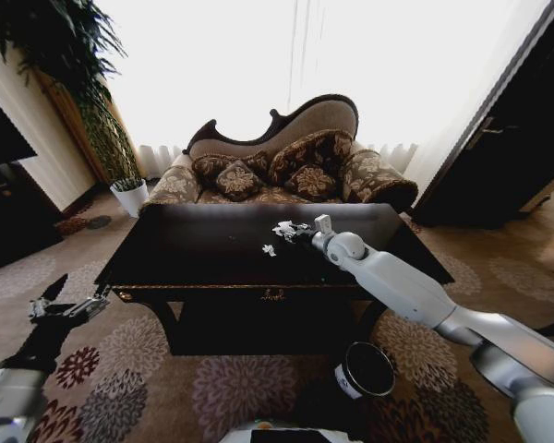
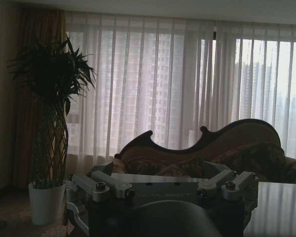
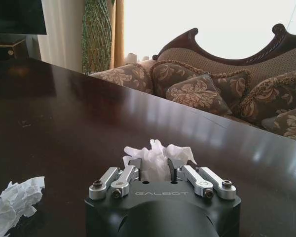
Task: Move to the front of the table and place the trash on the table into the trash bin.
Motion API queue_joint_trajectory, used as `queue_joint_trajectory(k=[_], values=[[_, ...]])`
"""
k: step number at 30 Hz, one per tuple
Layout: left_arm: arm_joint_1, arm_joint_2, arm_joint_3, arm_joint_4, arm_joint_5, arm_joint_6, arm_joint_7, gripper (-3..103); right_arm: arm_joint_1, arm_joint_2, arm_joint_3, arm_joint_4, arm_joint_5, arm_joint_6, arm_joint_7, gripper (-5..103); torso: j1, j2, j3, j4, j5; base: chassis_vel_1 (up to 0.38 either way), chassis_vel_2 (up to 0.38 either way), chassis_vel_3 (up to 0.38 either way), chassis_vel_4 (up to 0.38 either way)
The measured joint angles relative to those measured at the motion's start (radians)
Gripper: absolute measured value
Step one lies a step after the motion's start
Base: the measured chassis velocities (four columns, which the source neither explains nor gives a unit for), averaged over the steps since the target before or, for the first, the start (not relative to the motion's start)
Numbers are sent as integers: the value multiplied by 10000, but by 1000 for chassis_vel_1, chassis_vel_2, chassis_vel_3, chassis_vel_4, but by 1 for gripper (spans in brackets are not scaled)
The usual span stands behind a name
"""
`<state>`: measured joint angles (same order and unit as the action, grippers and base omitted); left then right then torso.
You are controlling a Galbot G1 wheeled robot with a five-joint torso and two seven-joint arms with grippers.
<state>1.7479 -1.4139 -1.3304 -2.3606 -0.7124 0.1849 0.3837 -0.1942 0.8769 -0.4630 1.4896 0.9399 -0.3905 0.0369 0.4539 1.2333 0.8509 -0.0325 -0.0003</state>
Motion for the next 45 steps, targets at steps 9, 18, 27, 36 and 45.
queue_joint_trajectory(k=[9,18,27,36,45], values=[[-17,-13,26,-51,-21,-8,-7,100,-547,-422,567,689,139,171,-32,3,0,0,0,-1,1,0,0,0,0],[-229,93,189,-65,-123,-10,-22,100,-3192,-1501,3085,2808,582,159,183,0,0,-1,-1,1,3,0,0,0,0],[-571,233,566,50,-160,-8,-46,100,-6007,-2408,6472,4457,1045,216,195,0,-2,0,-2,1,-4,0,0,0,0],[-845,456,802,127,-302,8,-56,100,-9704,-2000,9971,6297,1147,266,195,0,-2,1,-2,-1,-1,0,0,0,0],[-1133,649,1125,316,-452,20,-71,100,-13583,-30,13568,8124,712,369,-243,0,-2,1,-2,-2,0,0,0,0,0]])
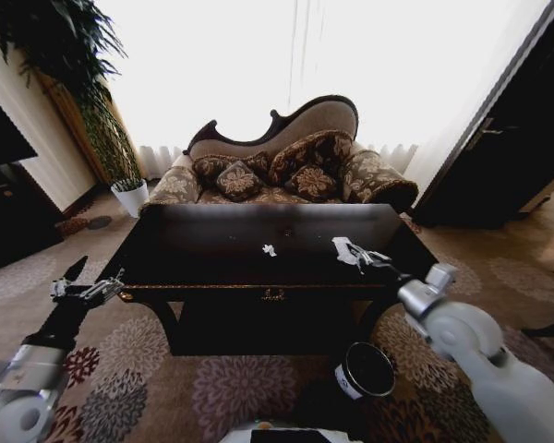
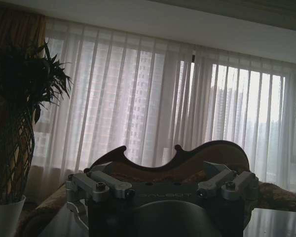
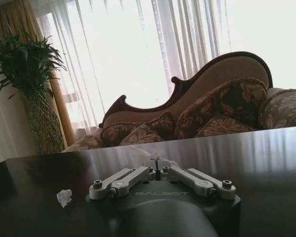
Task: Move to the front of the table and place the trash on the table into the trash bin.
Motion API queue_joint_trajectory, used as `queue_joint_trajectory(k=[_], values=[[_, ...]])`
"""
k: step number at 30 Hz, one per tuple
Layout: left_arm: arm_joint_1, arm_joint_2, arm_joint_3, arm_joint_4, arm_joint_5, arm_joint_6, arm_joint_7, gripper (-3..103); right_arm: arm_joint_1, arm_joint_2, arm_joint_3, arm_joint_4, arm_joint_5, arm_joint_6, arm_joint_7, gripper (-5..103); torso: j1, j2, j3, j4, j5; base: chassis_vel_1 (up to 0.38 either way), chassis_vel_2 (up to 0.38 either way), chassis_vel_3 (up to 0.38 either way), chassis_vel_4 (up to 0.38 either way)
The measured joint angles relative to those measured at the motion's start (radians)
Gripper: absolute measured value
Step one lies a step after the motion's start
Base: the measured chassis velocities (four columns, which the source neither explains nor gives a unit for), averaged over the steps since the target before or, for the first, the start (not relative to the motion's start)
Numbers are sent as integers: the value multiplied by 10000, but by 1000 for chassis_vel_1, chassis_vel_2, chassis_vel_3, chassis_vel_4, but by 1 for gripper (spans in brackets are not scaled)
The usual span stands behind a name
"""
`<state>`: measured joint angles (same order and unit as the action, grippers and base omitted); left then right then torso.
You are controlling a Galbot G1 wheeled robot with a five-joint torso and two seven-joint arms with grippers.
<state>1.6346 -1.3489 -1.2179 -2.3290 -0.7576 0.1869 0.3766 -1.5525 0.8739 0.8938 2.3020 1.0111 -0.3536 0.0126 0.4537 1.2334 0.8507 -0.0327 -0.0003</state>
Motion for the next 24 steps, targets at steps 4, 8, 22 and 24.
queue_joint_trajectory(k=[4,8,22,24], values=[[-242,61,275,138,-11,-1,0,100,-1402,967,824,423,-1083,580,-660,0,0,-1,0,0,-2,0,0,0,0],[-381,101,491,214,-10,-1,1,100,-1949,1857,1007,597,-2010,945,-1005,0,1,0,1,3,-2,0,0,0,0],[-847,197,825,484,-114,14,1,100,-2852,4691,986,-280,-4855,2496,-2022,0,2,-2,1,1,-1,0,0,0,0],[-846,156,716,395,-170,26,0,100,-2843,4803,862,-773,-5083,2711,-2104,0,1,-2,2,2,-1,0,0,0,0]])
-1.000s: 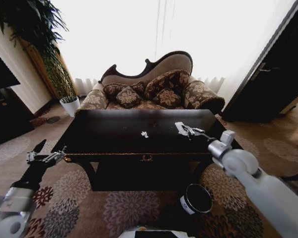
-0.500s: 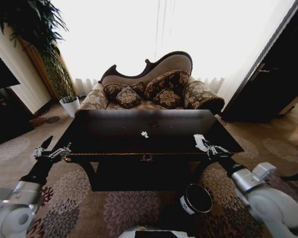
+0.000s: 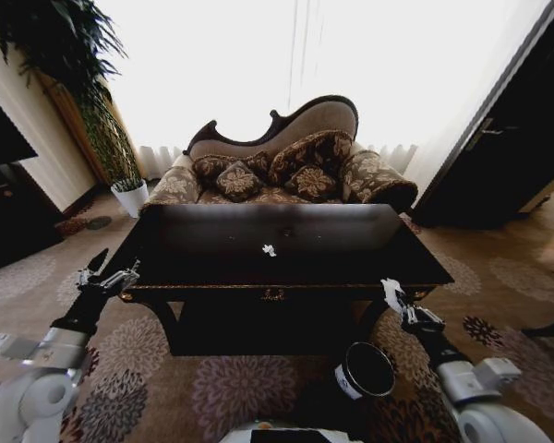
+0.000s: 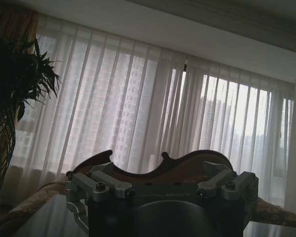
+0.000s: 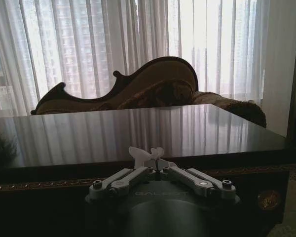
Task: Move to the front of the table and place the trash on the table into the trash bin.
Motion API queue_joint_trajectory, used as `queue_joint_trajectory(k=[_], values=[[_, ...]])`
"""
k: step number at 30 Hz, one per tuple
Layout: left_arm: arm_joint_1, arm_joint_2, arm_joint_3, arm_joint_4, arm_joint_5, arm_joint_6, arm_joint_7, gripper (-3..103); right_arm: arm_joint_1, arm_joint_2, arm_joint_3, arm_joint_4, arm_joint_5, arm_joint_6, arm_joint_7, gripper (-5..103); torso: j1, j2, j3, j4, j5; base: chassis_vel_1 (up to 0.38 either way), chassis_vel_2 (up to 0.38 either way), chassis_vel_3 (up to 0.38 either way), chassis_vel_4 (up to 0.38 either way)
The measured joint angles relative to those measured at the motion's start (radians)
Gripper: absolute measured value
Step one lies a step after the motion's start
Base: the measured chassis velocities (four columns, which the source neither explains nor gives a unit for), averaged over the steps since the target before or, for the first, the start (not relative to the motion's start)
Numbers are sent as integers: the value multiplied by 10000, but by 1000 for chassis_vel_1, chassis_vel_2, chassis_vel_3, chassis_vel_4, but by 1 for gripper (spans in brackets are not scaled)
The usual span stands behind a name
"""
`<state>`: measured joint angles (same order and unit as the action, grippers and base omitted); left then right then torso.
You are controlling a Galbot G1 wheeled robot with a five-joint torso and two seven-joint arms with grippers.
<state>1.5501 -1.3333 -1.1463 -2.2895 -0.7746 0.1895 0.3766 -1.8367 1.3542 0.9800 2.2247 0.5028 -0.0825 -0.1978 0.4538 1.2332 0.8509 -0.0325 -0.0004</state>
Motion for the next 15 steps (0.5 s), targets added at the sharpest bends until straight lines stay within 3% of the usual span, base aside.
queue_joint_trajectory(k=[8,15], values=[[76,-16,-448,-226,-181,55,-11,100,350,-73,-635,-2213,-800,873,-91,0,1,0,0,0,2,0,0,0,0],[365,-17,-771,-465,-210,87,-18,100,1458,-617,-1597,-5566,-1810,1493,98,0,0,0,0,0,3,0,0,0,0]])
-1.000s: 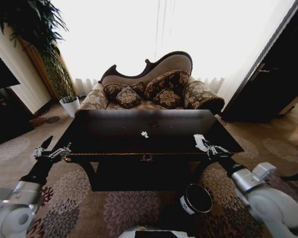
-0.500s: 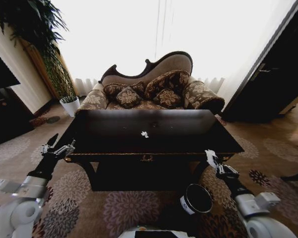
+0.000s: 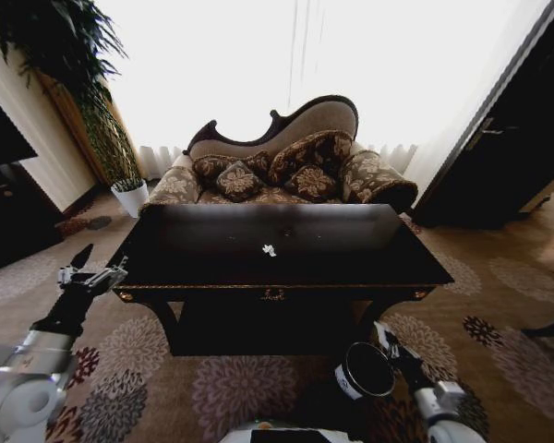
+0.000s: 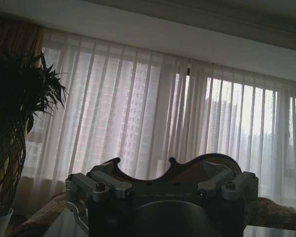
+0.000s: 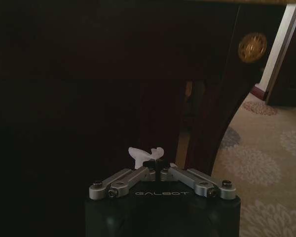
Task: Move to the front of the table and place the trash on the table into the trash bin.
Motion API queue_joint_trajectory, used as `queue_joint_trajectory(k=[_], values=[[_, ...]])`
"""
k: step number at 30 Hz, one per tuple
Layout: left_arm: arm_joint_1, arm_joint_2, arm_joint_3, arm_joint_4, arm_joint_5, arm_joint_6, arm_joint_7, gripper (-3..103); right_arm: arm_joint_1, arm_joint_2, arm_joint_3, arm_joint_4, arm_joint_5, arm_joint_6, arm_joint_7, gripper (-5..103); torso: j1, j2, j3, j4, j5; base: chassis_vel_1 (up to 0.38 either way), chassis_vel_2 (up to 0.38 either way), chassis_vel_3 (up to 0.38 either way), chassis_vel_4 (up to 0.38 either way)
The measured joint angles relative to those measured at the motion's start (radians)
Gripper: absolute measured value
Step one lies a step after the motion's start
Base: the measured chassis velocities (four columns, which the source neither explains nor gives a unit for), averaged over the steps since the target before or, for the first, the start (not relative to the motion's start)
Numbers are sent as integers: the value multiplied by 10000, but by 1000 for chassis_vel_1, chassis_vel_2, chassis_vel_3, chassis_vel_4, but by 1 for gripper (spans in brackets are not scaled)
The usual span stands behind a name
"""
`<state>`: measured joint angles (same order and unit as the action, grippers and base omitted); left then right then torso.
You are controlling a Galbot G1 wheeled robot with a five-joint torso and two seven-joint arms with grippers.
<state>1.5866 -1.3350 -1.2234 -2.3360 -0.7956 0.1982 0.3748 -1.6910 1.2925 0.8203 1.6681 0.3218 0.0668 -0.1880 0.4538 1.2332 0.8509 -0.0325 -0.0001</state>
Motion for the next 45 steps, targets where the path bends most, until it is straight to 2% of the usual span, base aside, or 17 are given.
queue_joint_trajectory(k=[2,5,9,16,22,33,34,35,38,41,45], values=[[48,1,-61,-29,-5,1,-1,100,150,-80,-126,-312,62,-64,39,0,0,0,0,0,0,0,0,0,0],[265,8,-312,-199,-57,10,-2,100,814,-357,-596,-1312,369,-540,168,0,1,0,0,1,-1,0,0,0,0],[574,-46,-513,-441,-110,13,-6,100,1431,-546,-918,-2265,237,-726,174,0,1,0,0,1,-1,0,0,0,0],[1033,-156,-877,-811,-203,13,-6,100,2438,-1161,-1662,-4620,62,-46,249,0,1,0,0,0,1,0,0,0,0],[1489,-397,-998,-1178,-99,13,-14,100,3049,-1490,-2002,-5597,519,-53,201,0,0,0,0,1,-1,0,0,0,0],[2130,-533,-1406,-1617,-95,2,-11,100,4030,-1799,-2324,-6883,561,-23,-74,-1,0,0,0,0,0,0,0,0,0],[2183,-533,-1467,-1629,-126,-6,-11,100,4128,-1794,-2341,-6955,561,-59,-103,4,0,0,0,0,-2,0,0,0,0],[2183,-533,-1467,-1629,-126,-6,-11,100,4128,-1794,-2341,-6955,561,-59,-103,4,0,0,0,0,-2,0,0,0,0],[2268,-533,-1542,-1655,-184,-20,-11,100,4328,-1792,-2412,-7129,459,-76,-127,20,0,0,0,2,0,0,0,0,0],[2305,-550,-1534,-1656,-186,-21,-10,100,4402,-1796,-2428,-7295,266,-1,-162,25,1,0,0,1,-1,0,0,0,0],[2331,-551,-1475,-1656,-154,-22,-11,100,4431,-1763,-2436,-7442,146,71,-203,47,0,0,0,0,-2,0,0,0,0]])
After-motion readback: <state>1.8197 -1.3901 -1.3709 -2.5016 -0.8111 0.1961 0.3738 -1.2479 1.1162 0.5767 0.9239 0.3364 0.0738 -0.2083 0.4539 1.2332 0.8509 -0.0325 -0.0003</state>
